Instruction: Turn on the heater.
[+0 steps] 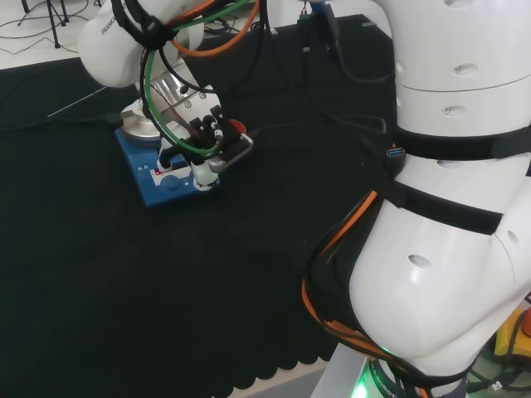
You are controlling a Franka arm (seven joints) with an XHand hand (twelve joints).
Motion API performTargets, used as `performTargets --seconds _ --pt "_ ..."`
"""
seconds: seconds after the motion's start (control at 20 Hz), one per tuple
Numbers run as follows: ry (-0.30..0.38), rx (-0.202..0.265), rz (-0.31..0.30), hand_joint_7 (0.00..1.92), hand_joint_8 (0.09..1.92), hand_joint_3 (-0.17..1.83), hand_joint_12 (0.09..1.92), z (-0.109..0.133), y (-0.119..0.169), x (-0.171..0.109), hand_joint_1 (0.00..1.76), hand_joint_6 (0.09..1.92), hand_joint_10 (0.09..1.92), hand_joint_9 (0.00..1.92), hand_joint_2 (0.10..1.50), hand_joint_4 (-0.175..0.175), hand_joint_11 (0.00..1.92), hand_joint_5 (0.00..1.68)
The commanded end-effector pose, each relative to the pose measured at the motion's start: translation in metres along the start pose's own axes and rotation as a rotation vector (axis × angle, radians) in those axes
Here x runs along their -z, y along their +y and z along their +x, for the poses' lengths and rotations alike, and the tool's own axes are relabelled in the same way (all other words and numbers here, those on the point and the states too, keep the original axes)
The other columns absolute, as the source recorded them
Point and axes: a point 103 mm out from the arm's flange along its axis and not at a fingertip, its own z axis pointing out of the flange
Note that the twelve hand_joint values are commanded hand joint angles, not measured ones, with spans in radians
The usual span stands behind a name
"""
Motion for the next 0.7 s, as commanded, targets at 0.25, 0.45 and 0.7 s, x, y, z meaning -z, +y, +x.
performTargets --seconds 0.25,0.45,0.7 --pt "-0.013 0.002 0.033 1.67 1.87 1.05 1.42 0.008 0.002 -0.005 1.46 0.09 1.73 1.81 0.68 -0.013 1.67 0.28" --pt "-0.018 0.0 0.032 1.67 1.87 1.05 1.42 0.013 0.004 -0.003 1.46 0.09 1.73 1.81 0.68 -0.014 1.67 0.29" --pt "-0.005 -0.004 0.041 1.67 1.87 1.05 1.42 -0.001 0.008 -0.005 1.46 0.09 1.73 1.81 0.68 -0.014 1.67 0.29"
